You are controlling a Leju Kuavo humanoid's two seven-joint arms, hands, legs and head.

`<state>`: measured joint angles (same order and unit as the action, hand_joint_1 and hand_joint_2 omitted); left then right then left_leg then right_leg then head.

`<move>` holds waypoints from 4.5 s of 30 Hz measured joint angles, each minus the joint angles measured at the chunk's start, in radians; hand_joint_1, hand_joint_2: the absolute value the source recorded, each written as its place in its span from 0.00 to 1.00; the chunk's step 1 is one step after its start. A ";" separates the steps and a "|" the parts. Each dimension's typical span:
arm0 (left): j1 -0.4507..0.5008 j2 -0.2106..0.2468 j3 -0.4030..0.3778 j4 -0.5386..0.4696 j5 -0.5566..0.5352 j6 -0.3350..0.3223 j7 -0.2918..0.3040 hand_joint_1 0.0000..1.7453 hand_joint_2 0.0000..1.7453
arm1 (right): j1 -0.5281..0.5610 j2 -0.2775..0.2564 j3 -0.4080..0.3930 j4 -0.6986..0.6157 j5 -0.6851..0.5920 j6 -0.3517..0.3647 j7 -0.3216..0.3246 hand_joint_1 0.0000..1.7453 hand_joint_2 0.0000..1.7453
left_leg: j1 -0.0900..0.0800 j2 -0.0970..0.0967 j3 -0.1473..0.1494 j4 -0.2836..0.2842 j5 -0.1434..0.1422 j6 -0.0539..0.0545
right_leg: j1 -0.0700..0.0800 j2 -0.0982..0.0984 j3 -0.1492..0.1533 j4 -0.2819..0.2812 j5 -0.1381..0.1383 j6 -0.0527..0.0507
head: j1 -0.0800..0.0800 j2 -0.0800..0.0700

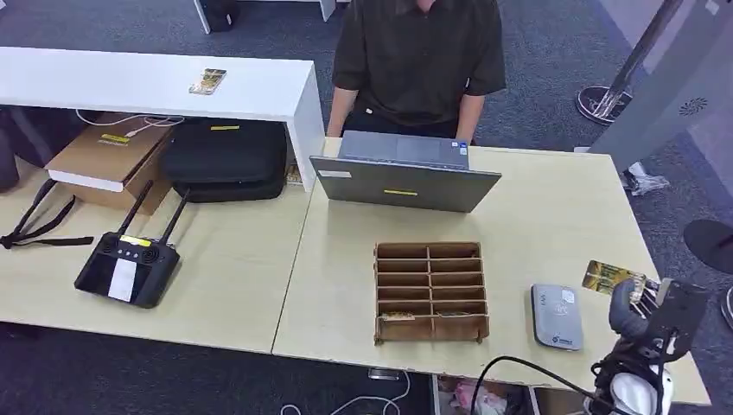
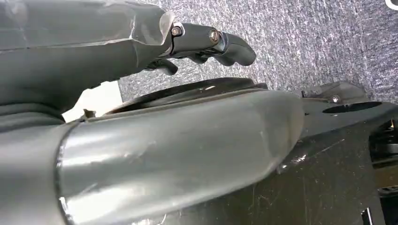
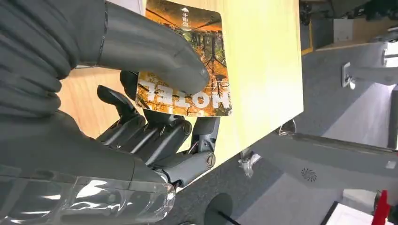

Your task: Pass the card to the sensor for recognition and then transmit it.

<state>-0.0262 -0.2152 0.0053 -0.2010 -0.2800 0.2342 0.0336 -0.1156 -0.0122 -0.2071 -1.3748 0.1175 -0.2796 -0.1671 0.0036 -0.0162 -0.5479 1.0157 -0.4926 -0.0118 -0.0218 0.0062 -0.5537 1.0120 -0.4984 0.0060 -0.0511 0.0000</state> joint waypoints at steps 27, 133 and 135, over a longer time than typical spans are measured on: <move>0.000 -0.007 0.000 0.000 0.006 -0.015 -0.003 0.00 0.00 | 0.034 0.049 -0.012 0.018 0.071 0.077 0.041 1.00 1.00 | 0.000 0.000 0.000 0.000 0.000 0.000 | 0.000 0.000 0.000 0.000 0.000 0.000 | 0.000 0.000; -0.035 -0.021 -0.050 -0.007 -0.051 -0.081 0.035 0.00 0.00 | -0.632 0.173 0.275 0.420 0.453 0.034 0.039 1.00 1.00 | 0.000 0.000 -0.003 0.000 0.003 -0.003 | 0.000 0.001 -0.005 0.005 0.002 -0.001 | 0.001 0.000; -0.035 -0.021 -0.050 -0.007 -0.051 -0.081 0.035 0.00 0.00 | -0.633 0.174 0.275 0.421 0.453 0.034 0.039 1.00 1.00 | 0.000 0.000 -0.003 0.000 0.003 -0.003 | 0.000 0.001 -0.005 0.005 0.002 -0.001 | 0.001 0.000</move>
<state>-0.0610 -0.2358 -0.0450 -0.2079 -0.3311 0.1534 0.0683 -0.7489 0.1614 0.0683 -0.9540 0.5707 -0.2453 -0.1286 0.0033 -0.0163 -0.5512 1.0158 -0.4893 -0.0143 -0.0221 0.0068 -0.5590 1.0168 -0.4962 0.0046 -0.0500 0.0000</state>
